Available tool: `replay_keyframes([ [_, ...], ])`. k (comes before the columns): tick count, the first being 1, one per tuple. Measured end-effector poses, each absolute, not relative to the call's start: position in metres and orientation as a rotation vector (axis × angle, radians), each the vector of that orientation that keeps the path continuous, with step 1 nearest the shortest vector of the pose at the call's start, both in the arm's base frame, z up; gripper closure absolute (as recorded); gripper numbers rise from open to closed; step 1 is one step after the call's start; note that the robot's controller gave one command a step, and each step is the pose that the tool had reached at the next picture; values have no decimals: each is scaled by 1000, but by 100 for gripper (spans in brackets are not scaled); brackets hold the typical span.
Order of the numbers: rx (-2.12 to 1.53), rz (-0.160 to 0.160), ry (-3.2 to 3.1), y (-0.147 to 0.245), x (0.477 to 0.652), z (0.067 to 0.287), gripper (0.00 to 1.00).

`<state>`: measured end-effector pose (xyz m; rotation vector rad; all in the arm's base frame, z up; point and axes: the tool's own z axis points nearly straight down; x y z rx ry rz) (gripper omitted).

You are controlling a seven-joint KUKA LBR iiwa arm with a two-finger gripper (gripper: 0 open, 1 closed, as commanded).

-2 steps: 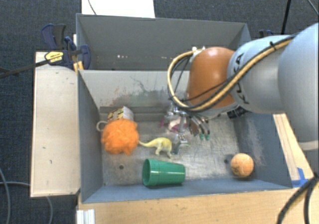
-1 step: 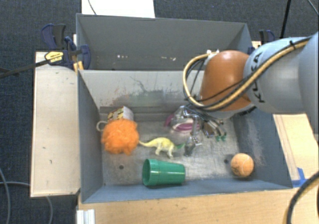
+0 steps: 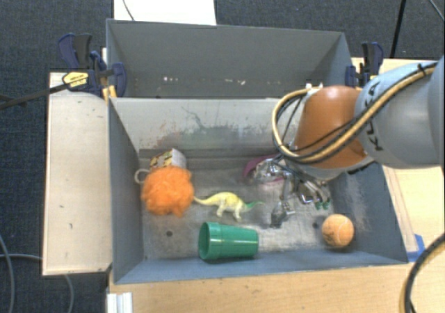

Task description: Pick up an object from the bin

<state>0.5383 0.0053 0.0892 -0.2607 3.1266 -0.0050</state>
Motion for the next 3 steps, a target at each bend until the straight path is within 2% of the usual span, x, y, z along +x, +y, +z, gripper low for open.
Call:
replay_keyframes([
  [1,28,1,3140,29,507,78,0],
  [2,-357,1,3107,81,515,73,100],
  [3,-362,1,3111,81,513,72,0],
])
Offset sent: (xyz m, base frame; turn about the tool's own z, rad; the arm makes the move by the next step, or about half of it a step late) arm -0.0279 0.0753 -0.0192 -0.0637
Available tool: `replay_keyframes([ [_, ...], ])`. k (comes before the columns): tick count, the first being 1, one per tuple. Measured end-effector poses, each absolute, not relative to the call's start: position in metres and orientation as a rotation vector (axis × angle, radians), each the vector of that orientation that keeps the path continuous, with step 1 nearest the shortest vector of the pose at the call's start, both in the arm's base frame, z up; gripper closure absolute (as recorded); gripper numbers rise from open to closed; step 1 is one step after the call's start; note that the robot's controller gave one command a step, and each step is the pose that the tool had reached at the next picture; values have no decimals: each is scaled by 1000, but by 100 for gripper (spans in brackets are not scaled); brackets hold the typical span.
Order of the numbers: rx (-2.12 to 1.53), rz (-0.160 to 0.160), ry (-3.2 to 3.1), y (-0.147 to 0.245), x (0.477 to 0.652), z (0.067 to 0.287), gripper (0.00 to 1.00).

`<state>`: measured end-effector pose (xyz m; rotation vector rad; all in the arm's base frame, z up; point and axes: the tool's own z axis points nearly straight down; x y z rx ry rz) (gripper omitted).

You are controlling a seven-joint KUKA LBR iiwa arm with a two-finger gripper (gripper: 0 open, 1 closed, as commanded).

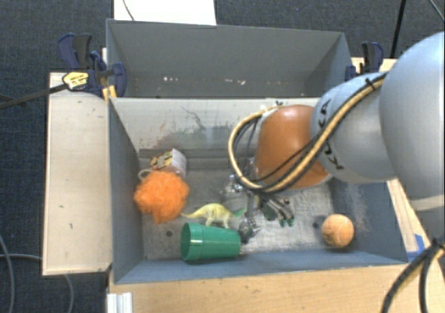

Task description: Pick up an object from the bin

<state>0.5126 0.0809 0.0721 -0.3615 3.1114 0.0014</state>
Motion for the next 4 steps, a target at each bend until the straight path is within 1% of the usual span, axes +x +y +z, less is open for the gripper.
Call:
replay_keyframes([
  [1,-361,2,3108,81,514,73,100],
  [2,-364,2,3112,81,512,72,0],
  [3,-363,2,3108,81,514,73,100],
  [4,-365,2,3112,81,512,72,0],
])
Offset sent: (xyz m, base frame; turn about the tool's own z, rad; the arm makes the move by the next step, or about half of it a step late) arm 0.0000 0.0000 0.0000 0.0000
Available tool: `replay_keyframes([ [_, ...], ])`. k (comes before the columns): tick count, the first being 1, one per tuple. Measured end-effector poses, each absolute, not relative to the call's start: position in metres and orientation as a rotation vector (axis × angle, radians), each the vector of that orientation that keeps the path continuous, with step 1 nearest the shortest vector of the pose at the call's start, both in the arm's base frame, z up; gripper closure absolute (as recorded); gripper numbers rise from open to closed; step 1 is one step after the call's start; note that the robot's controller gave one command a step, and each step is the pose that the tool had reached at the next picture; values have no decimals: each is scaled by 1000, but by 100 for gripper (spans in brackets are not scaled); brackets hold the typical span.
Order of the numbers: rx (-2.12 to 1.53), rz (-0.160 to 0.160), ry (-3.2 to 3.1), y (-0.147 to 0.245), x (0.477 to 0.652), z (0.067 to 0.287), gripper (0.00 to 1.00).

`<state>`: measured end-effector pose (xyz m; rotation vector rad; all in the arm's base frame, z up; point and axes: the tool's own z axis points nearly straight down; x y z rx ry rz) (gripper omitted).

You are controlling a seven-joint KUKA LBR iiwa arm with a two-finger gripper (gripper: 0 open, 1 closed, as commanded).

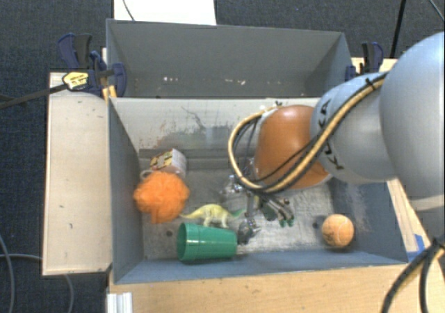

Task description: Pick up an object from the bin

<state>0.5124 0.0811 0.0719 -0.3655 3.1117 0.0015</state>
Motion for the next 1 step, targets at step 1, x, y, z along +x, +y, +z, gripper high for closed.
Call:
replay_keyframes([
  [1,-366,2,3108,81,513,73,100],
])
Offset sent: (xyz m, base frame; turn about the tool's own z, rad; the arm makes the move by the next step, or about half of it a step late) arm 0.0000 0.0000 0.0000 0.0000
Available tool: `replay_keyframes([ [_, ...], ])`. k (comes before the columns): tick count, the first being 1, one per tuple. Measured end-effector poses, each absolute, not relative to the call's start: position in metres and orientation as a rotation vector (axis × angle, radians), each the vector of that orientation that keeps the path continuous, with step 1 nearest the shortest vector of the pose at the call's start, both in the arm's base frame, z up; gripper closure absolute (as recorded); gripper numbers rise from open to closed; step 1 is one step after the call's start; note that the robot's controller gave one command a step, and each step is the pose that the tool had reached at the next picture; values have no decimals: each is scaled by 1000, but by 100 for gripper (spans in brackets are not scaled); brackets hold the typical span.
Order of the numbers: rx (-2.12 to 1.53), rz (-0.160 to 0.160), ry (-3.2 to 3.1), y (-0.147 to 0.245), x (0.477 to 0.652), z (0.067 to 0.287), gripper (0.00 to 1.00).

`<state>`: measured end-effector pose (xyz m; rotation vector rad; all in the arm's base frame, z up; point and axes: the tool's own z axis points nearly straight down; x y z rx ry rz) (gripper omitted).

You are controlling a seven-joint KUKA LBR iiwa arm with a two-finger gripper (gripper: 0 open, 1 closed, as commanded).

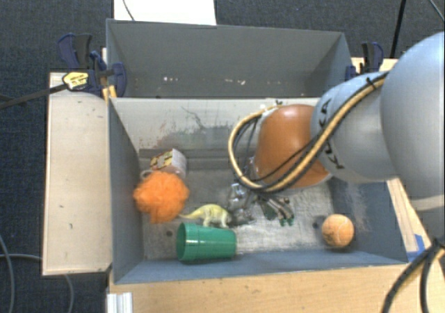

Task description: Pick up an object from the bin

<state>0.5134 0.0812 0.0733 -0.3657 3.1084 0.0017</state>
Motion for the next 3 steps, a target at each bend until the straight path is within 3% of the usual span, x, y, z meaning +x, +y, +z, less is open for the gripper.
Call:
replay_keyframes([
  [1,-368,1,3112,81,512,72,0],
  [2,-368,2,3109,81,513,73,100],
  [3,-370,2,3111,81,512,72,0],
])
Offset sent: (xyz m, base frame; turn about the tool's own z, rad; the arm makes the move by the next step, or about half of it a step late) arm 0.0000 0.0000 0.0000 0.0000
